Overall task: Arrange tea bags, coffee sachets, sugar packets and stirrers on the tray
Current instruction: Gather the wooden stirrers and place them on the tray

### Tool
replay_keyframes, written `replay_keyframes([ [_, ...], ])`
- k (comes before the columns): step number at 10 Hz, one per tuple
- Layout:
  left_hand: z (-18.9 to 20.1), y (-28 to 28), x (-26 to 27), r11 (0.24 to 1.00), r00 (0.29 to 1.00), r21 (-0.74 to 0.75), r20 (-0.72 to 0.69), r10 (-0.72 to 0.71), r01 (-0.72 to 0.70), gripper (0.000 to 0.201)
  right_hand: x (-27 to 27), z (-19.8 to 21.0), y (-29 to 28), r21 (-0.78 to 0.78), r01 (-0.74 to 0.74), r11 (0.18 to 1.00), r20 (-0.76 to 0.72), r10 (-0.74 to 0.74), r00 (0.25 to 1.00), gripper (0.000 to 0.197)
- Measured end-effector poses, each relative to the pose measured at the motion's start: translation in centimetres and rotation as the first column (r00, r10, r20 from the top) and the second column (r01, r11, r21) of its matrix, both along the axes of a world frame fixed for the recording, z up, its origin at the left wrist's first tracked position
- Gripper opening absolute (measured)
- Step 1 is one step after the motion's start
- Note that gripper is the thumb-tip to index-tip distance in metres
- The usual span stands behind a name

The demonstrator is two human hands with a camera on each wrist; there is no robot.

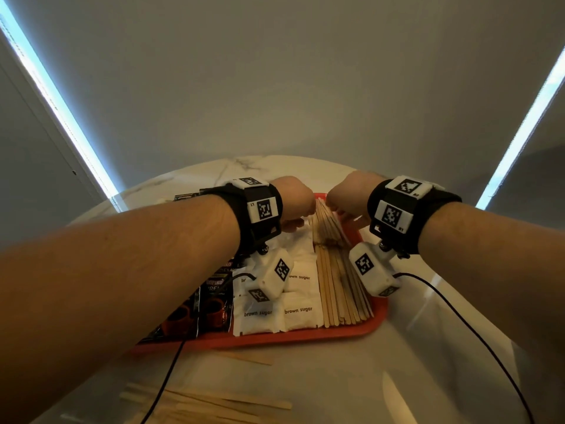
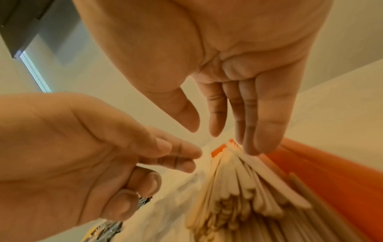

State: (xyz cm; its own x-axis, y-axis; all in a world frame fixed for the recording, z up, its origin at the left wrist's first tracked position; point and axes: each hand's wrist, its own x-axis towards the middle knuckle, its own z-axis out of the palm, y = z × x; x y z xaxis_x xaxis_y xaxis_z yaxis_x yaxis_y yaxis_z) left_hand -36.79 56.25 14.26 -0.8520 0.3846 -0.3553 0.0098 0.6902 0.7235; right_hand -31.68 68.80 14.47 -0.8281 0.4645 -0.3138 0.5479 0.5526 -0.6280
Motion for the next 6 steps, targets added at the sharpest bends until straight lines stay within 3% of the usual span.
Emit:
replay_keyframes([
  [1, -0.2, 0.1, -0.1, 0.997, 0.997, -0.058, -0.046, -0.062, 0.059, 0.027, 0.2, 0.1, 0.1, 0.039, -0.026, 0.999, 0.019, 0.025, 1.000, 0.007],
  [2, -0.2, -0.1, -0.1, 0.982, 0.988, -0.131, -0.061, -0.141, 0.133, 0.029, 0.2, -0.4, -0.2, 0.084, -0.102, 0.991, 0.165, 0.087, 0.982, 0.020],
  [3, -0.8, 0.0, -0.7, 0.960, 0.975, -0.200, -0.066, -0.212, 0.196, 0.026, -0.2, -0.3, -0.2, 0.082, -0.095, 0.992, 0.115, 0.085, 0.990, 0.012],
  [4, -1.1, 0.2, -0.8, 0.942, 0.967, -0.253, -0.071, -0.246, 0.222, 0.027, -0.7, -0.7, -0.1, 0.171, -0.105, 0.980, 0.131, 0.083, 0.988, 0.030],
  [5, -1.3, 0.4, -1.2, 0.942, 0.963, -0.251, -0.093, -0.253, 0.223, 0.029, -1.1, -1.0, 0.5, 0.183, -0.102, 0.978, 0.075, 0.090, 0.993, 0.013],
  [6, -1.7, 0.4, -1.3, 0.926, 0.955, -0.296, -0.106, -0.277, 0.235, 0.030, -1.4, -1.2, 0.7, 0.153, -0.114, 0.982, 0.101, 0.099, 0.990, 0.010],
])
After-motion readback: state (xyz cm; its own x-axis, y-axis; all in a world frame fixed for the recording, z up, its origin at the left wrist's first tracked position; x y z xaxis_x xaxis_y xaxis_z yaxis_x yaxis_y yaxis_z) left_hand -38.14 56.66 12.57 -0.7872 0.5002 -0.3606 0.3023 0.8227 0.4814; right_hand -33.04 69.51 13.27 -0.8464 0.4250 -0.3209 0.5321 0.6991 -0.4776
